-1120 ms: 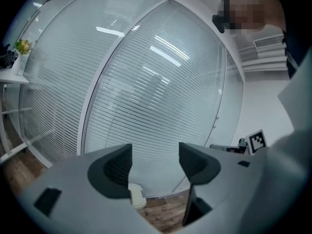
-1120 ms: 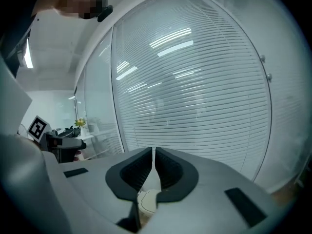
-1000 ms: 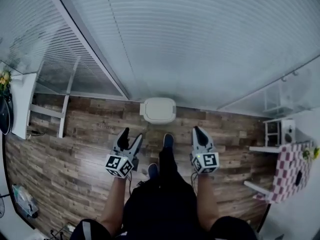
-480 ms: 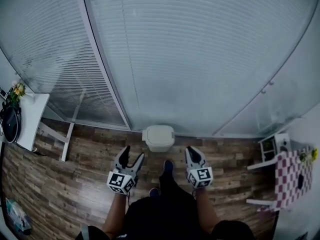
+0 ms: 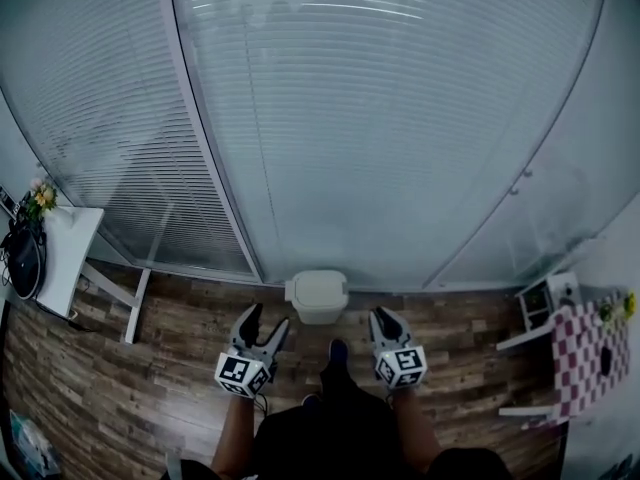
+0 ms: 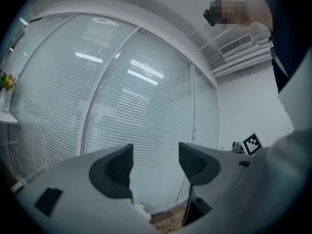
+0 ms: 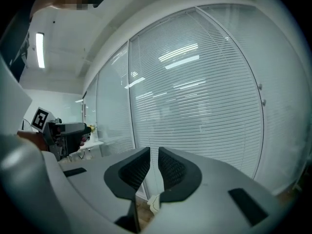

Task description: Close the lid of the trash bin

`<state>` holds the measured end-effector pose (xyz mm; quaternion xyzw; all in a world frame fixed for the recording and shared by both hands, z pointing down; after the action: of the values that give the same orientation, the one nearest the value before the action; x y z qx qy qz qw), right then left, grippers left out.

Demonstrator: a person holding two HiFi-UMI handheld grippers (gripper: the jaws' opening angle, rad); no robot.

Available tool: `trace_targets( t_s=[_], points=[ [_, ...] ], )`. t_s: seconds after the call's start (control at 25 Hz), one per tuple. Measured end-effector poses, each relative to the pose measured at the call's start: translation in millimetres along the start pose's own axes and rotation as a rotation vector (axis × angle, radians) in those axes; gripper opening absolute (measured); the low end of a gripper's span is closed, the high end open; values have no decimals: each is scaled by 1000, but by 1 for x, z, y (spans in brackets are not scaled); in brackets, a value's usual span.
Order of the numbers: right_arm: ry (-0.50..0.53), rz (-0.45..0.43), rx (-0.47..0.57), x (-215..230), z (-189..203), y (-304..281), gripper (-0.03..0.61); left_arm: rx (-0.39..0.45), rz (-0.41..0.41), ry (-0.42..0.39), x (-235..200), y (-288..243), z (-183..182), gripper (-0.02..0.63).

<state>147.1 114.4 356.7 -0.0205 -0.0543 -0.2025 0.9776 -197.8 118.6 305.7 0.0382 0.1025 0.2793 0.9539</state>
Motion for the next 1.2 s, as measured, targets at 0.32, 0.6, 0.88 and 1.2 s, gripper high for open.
trace_targets(
  t_s=[0.32,0.6,0.88,1.2],
  points=[
    [-104,-6,36,-9,-13,13,28,-17,18,-9,3,17,-2,278],
    [-89,-13,51,-31,-30,40,28,-19,20,29,17,39,-4,278],
    [-4,-36,56,-53,-41,52,28,-30,20,42,34,48,-3,278],
    [121,-116,83,-54,-62,49,28,3,-9,30,54,36,-10,278]
  ],
)
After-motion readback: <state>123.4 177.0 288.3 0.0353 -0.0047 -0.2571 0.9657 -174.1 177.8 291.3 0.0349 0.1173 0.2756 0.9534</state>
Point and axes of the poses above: the fingertips, and each gripper's own axes: y backward along the fingers, x to its right, z out of its underside, the point moved 10 cm from there along y, backward along the fingers, and after that the axes turned 9 degrees about x, right-handed, at the moved point
